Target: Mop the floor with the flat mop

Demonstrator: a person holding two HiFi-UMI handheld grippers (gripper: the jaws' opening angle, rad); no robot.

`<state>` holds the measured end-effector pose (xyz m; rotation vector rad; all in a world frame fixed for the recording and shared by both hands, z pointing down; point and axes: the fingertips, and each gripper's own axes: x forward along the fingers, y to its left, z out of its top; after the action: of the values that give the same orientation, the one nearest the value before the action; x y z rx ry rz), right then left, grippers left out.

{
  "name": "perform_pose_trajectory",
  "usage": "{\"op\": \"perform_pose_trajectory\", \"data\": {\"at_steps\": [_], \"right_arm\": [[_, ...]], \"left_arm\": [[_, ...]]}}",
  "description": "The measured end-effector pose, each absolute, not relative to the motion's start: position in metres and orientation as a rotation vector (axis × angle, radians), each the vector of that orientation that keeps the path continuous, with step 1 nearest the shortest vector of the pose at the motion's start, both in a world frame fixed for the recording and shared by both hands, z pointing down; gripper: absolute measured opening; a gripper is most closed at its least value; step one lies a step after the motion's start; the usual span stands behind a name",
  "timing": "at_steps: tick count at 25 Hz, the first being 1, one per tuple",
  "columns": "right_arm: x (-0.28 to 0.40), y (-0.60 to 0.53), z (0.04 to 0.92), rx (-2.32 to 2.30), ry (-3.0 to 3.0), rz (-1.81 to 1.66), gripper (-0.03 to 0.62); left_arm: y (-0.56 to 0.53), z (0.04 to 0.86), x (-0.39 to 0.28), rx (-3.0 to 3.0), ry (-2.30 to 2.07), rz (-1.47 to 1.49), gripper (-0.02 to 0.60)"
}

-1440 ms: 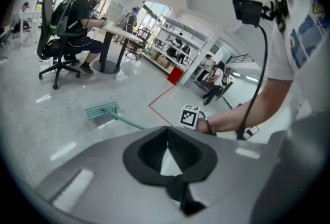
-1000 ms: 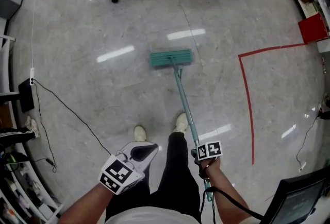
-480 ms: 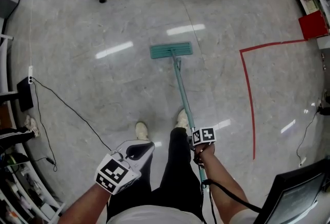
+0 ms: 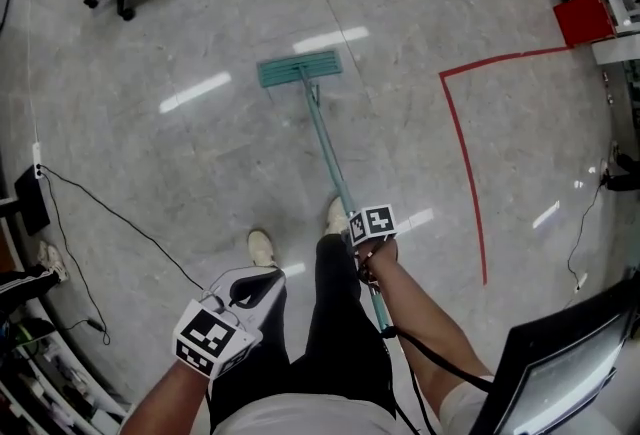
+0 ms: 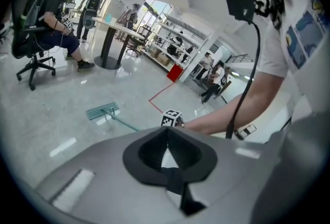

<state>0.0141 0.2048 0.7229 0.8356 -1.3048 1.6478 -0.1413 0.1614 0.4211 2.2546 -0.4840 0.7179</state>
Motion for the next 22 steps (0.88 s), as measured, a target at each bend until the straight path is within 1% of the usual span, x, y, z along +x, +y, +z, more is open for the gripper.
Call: {"op": "perform_pose_trajectory", "data": {"at_steps": [12,22], "right_arm": [[0.012,0.141,0.732,0.841,-1.326,1.655,0.046],[0.012,0.063,0.733,0.830,-1.336,1.651,0.046]], "left_arm": [[0.152,0.427,-0.145,2.208,-0.530,0.719,0.003],[0.127,0.425,-0.143,2.170,-0.621,0.683,0.003]]}}
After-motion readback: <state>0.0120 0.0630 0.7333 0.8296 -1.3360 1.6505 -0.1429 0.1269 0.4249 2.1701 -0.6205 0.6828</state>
